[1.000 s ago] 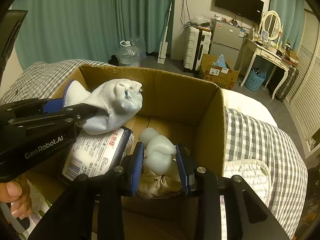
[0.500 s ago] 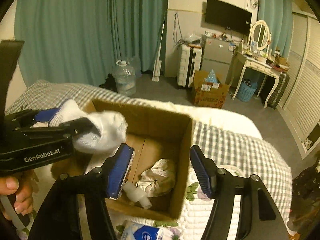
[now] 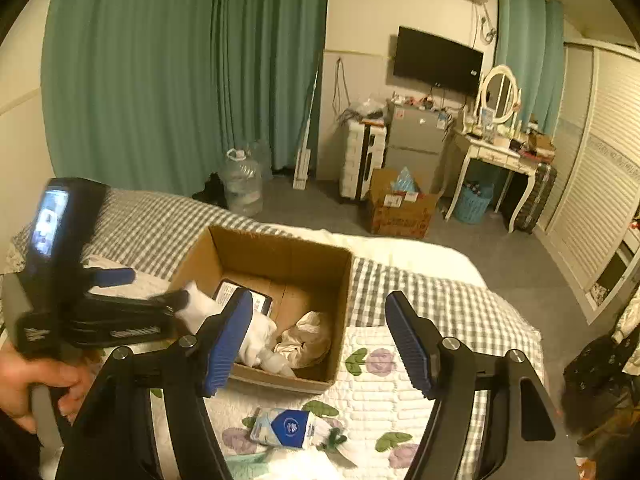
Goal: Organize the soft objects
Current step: 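Open both tools to drop the socks and cotton ball into the box, then move both tools back toward the remaining items on the quilt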
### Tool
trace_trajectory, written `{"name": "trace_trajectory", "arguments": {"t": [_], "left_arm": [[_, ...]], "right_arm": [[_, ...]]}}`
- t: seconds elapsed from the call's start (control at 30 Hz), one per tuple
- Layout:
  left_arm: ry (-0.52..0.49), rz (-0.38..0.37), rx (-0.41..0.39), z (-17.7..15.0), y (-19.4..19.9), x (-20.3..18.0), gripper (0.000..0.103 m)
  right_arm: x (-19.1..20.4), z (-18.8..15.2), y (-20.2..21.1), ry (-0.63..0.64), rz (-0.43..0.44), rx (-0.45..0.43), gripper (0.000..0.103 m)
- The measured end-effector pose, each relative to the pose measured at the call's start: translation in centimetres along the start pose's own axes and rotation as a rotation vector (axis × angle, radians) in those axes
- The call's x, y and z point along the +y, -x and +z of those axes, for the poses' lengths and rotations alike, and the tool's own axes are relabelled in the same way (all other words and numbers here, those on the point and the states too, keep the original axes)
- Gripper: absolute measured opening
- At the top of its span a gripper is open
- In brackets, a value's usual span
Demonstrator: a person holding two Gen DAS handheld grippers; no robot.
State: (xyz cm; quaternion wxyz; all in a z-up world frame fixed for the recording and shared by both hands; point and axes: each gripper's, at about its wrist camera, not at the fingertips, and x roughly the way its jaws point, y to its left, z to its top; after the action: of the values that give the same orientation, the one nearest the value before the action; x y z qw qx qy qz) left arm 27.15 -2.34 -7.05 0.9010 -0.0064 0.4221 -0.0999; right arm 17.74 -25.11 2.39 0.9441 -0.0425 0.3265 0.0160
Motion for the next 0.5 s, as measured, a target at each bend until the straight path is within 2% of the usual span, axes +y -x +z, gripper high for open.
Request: {"name": "trace_trajectory", "arguments": {"t": [0.1, 0.2, 0.3, 0.4, 0.43, 0.5], "left_arm": [[0.016, -0.025, -0.097, 0.0, 4.2, 0.7, 0.084], [0.008, -0.023, -0.176, -0.3, 8.0, 1.2, 0.084], [0.007, -0.020, -0.247, -1.0, 11.7, 2.0, 0.084], [0.005, -0.023, -0.319, -2.1, 15.4, 2.3, 0.084], [0.003, -0.021, -0.338, -2.5, 16.5, 2.4, 0.085], [0.004, -0.014, -0.371, -3.3, 18.0, 2.3, 0.099]], "right_arm": [[-0.2, 0.4, 2.9, -0.013, -0.004, -0.037, 0.076], [-0.1, 0.5, 6.2, -0.017, -0.011, -0.084, 0.078], [0.1, 0.4, 9.3, -0.010, -0.019, -0.129, 0.091], [0.6, 0.1, 12.5, 0.009, -0.040, -0.183, 0.094], [0.8, -0.1, 13.5, 0.016, -0.043, -0.193, 0.096], [1.0, -0.3, 15.0, 0.026, -0.043, -0.207, 0.097]]}}
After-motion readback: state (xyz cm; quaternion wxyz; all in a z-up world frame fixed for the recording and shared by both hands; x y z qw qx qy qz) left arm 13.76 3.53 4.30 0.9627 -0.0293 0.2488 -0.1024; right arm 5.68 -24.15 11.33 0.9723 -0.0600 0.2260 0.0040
